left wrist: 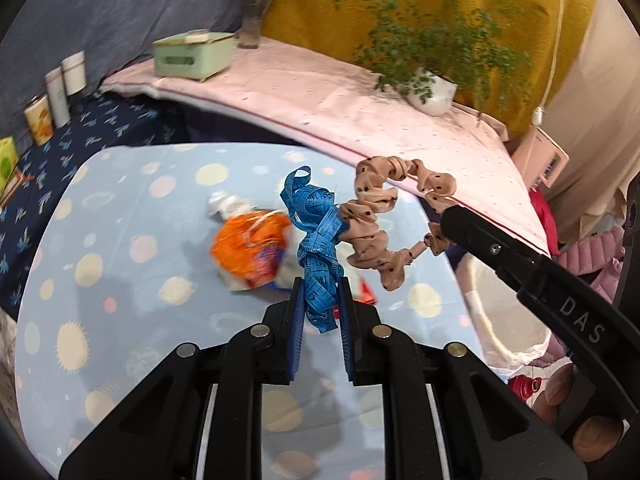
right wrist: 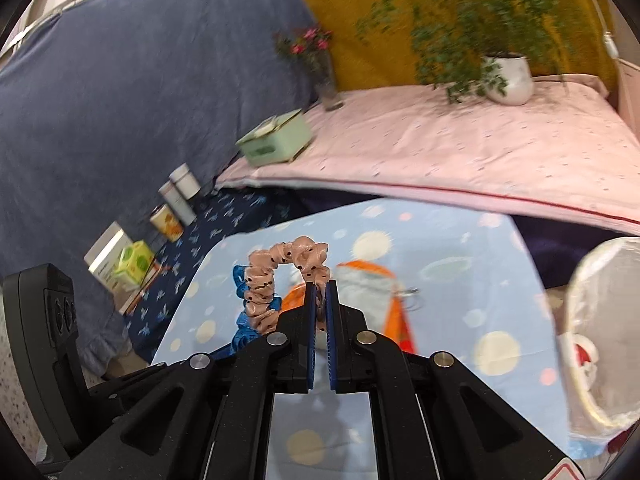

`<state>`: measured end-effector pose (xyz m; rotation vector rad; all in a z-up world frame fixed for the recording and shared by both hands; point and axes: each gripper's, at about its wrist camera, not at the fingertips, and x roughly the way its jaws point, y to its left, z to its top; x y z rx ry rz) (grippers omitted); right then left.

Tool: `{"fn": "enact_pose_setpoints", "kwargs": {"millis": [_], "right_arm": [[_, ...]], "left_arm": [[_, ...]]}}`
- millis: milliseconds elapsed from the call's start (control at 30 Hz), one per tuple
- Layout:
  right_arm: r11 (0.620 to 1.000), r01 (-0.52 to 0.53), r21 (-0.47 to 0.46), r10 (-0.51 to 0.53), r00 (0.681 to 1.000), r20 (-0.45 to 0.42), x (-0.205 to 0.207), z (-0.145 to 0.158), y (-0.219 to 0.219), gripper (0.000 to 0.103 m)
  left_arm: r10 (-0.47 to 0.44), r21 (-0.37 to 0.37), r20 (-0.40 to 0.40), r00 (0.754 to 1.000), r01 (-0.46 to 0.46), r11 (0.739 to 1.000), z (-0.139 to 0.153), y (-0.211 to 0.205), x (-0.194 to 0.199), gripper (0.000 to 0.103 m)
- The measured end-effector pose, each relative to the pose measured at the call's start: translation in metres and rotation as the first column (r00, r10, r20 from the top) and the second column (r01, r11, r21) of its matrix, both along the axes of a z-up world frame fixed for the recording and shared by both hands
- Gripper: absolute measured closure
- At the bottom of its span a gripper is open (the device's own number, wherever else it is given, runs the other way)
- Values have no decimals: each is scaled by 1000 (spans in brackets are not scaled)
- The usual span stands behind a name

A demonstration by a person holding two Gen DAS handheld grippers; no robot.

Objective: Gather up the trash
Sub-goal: 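Carry the ribbon and brown scrunchie over the trash bin and open both grippers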

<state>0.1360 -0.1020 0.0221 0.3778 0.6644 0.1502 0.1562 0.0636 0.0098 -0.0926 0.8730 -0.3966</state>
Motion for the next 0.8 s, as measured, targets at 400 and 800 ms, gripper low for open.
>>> {"fn": "enact_pose_setpoints", "kwargs": {"millis": [400, 800], "right_arm": [[966, 259, 16, -260, 965, 31, -54, 7, -130, 98], [914, 406, 18, -406, 914, -1, -94, -14, -208, 98]], "left_arm": [[-181, 30, 35, 983, 180, 983, 19, -112, -18, 87], [-334, 68, 22, 942, 332, 941, 13, -205, -39, 87]]}}
